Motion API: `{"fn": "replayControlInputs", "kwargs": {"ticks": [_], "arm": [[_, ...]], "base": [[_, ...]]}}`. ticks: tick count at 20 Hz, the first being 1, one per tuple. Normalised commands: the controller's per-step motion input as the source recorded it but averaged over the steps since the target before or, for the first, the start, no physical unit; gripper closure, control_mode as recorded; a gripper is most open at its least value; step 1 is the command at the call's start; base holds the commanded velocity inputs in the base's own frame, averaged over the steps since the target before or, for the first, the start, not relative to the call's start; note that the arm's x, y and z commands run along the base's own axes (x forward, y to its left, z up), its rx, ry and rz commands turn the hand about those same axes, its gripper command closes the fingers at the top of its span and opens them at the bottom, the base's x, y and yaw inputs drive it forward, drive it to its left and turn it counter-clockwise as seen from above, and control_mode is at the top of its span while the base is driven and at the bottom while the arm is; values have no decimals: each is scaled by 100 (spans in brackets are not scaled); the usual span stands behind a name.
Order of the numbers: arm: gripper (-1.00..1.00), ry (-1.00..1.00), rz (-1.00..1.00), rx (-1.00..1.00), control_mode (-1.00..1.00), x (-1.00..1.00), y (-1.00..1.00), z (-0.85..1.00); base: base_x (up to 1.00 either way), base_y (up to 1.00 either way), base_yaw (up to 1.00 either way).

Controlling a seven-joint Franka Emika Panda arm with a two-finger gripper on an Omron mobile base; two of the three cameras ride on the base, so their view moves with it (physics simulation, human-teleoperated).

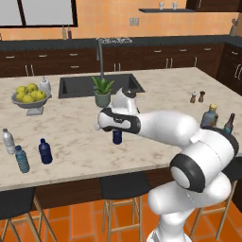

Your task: Move the plastic bottles in the middle to the plastics group, and the glass bottles in the middle to the glass group.

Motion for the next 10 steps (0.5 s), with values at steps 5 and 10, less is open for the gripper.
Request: {"fn": "replayControlInputs", "kwargs": {"ticks": [5, 10], "arm": [[-100, 4, -31, 0, -100, 5, -97, 14], [-100, 6, -9, 6, -100, 7, -68, 23]], "base": [[0, 0, 0], [0, 0, 0]]}}
